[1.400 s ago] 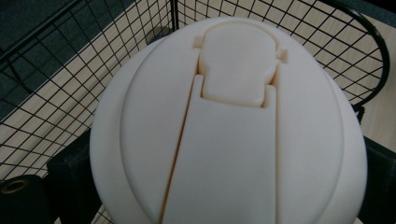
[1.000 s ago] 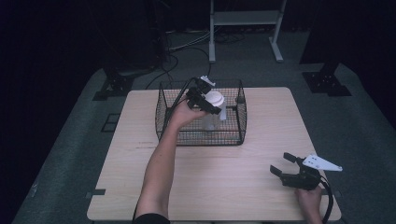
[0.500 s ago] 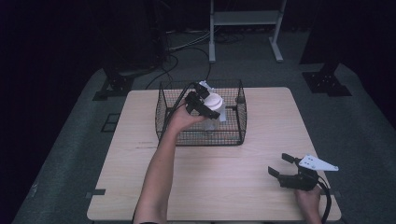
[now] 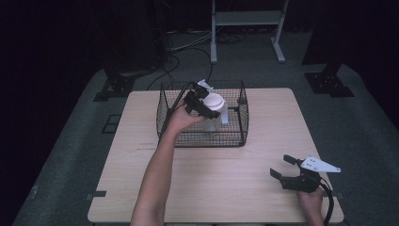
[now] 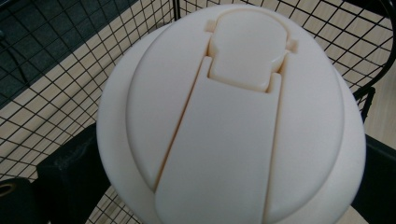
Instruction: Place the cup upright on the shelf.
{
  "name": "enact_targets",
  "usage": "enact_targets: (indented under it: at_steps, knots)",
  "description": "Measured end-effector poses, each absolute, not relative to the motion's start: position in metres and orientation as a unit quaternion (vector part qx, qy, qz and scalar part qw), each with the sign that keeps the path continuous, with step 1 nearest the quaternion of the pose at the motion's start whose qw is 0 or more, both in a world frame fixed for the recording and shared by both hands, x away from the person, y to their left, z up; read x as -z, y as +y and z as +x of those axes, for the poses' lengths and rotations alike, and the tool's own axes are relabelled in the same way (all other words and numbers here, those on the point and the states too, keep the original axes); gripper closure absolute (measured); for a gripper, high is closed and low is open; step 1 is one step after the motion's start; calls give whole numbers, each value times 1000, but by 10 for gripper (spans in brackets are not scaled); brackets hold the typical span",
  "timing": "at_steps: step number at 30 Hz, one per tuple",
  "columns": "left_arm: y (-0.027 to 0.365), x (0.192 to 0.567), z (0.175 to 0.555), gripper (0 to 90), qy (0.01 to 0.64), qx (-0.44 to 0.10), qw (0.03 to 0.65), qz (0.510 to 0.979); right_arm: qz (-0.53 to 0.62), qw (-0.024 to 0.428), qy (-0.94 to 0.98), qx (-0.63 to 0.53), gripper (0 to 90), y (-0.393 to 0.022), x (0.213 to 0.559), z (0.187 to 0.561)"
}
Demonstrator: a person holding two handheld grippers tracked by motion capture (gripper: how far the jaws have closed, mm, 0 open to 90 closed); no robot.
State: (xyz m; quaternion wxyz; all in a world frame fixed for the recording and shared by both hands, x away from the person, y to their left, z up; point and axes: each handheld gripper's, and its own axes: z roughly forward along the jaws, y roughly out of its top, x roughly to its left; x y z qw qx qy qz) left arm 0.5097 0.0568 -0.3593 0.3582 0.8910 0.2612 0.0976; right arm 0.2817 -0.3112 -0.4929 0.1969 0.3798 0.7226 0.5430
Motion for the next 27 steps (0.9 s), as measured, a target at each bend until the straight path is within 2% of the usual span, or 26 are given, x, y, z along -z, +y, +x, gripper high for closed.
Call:
enact_targets:
  at_steps: [27]
  knots:
    - [81, 365, 500, 5, 270, -96, 352, 891, 376, 194, 724, -544, 128, -311, 493, 282]
